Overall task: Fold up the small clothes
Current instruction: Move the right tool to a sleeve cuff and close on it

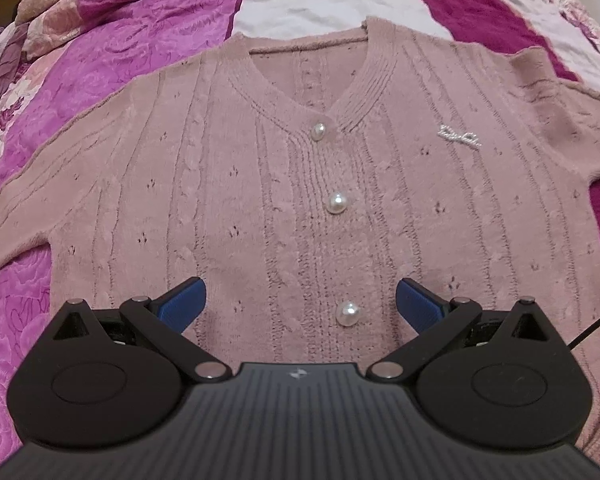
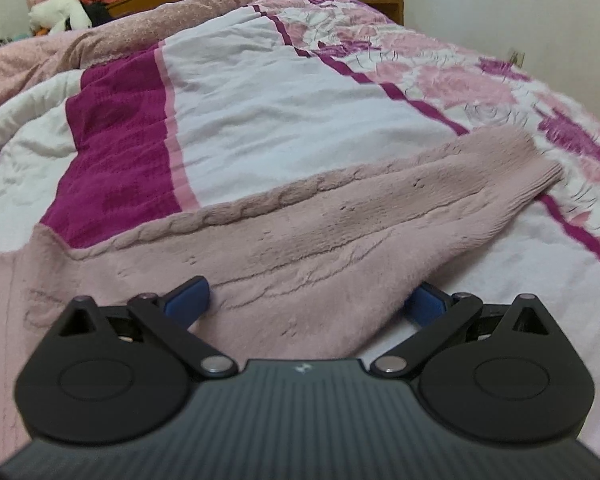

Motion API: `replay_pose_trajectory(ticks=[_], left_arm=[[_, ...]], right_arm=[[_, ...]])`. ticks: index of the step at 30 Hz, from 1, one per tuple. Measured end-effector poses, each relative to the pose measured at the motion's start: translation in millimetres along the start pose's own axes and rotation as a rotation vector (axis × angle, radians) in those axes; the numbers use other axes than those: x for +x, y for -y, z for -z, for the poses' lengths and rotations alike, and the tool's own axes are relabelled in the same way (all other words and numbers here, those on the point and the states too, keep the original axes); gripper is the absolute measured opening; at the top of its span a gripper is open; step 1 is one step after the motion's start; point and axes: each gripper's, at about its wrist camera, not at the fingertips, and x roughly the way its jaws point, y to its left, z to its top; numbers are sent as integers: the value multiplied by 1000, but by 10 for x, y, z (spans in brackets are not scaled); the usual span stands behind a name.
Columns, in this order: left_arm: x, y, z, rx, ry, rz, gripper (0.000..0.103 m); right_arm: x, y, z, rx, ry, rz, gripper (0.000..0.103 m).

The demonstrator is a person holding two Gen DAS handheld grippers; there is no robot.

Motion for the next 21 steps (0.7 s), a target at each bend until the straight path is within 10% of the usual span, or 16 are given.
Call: replay_pose_trajectory(ticks=[14, 21], left_arm=[[64, -39, 14, -22, -17, 2, 103], [77, -61, 44, -33, -26, 12, 103]], right_arm=[[145, 178, -42, 151, 75, -56, 101], [88, 322, -106, 217, 137, 4, 31]])
